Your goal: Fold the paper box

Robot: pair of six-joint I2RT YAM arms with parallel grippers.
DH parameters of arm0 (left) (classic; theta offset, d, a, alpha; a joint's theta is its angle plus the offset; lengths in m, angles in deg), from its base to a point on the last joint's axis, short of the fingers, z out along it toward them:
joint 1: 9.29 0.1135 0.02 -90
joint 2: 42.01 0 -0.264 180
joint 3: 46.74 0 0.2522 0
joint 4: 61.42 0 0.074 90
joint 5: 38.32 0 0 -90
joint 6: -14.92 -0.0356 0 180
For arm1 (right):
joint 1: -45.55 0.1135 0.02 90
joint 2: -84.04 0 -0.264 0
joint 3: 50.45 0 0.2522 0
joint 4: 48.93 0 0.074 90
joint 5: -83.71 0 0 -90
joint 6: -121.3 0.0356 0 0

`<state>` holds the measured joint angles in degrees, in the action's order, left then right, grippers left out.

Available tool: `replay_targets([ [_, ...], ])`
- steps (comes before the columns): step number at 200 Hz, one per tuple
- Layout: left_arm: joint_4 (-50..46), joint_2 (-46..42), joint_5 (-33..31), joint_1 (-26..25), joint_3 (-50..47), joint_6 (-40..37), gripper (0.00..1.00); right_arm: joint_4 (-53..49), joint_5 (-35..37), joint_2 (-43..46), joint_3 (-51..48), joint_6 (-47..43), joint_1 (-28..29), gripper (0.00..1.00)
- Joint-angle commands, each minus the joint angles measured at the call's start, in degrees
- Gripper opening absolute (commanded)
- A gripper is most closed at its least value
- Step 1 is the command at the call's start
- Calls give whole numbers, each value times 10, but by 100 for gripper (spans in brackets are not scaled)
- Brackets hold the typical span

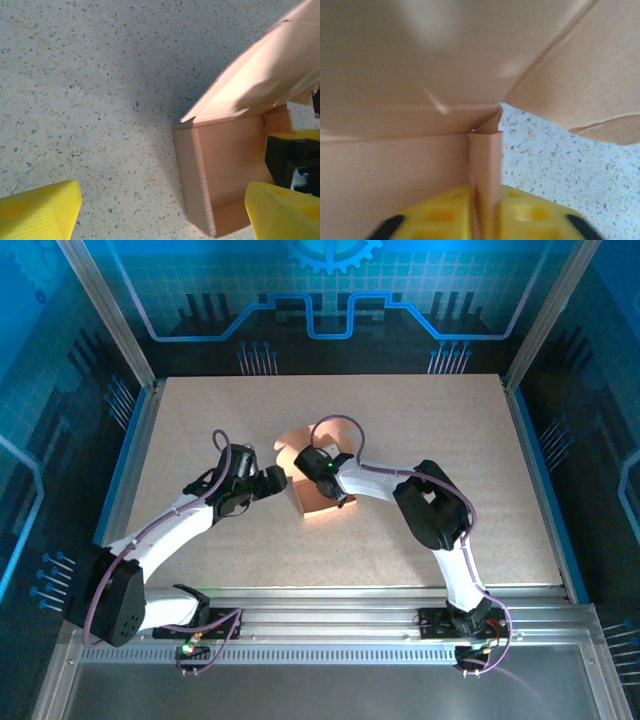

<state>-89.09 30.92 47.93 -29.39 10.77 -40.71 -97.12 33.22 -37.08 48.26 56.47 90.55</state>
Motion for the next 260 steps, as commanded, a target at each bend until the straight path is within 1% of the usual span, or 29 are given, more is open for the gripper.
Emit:
replay_targets([
  [1, -6, -9, 8, 8, -2, -10, 87, -30, -86, 28, -8, -1, -15, 33],
  [18, -5, -10, 10, 11, -2, -10, 87, -24, -95, 55, -6, -3, -24, 43],
  [42, -5, -9, 10, 12, -3, -10, 87, -20, -95, 88, -19, -1, -25, 54],
  [51, -4, -9, 10, 12, -3, -10, 88, -14, -104, 105, -32, 1, -26, 60],
  [74, 5, -5, 11, 12, -5, -10, 88, 12, -121, 156, -73, 4, -26, 69],
  [85, 14, -5, 14, 14, -7, -9, 89, 30, -126, 186, -98, 1, -27, 72],
  [98, 25, -3, 19, 19, -10, -8, 89, 48, -142, 216, -124, -3, -32, 72],
  [112, 32, 2, 28, 24, -10, -8, 89, 61, -192, 241, -143, -9, -49, 71],
  [125, 40, 7, 35, 28, -9, -8, 90, 55, -242, 245, -150, -11, -69, 71],
  [136, 47, 11, 40, 27, -11, -7, 90, 42, -284, 234, -146, -12, -86, 69],
  [153, 56, 19, 46, 27, -12, -6, 90, 32, -291, 212, -139, -18, -90, 59],
  [166, 59, 24, 50, 27, -14, -5, 90, 19, -292, 188, -123, -19, -89, 54],
  [175, 61, 27, 52, 27, -14, -4, 91, 9, -282, 171, -110, -18, -84, 53],
  [193, 62, 29, 53, 27, -16, -5, 91, -10, -256, 138, -88, -21, -72, 41],
  [204, 62, 30, 52, 27, -15, -9, 91, -15, -246, 125, -80, -22, -66, 38],
  [227, 60, 34, 51, 28, -15, -12, 91, -25, -228, 103, -66, -20, -62, 23],
  [251, 62, 37, 51, 27, -17, -12, 91, -33, -189, 86, -60, -16, -55, 7],
  [260, 63, 37, 50, 28, -18, -12, 91, -41, -174, 77, -57, -13, -51, 3],
])
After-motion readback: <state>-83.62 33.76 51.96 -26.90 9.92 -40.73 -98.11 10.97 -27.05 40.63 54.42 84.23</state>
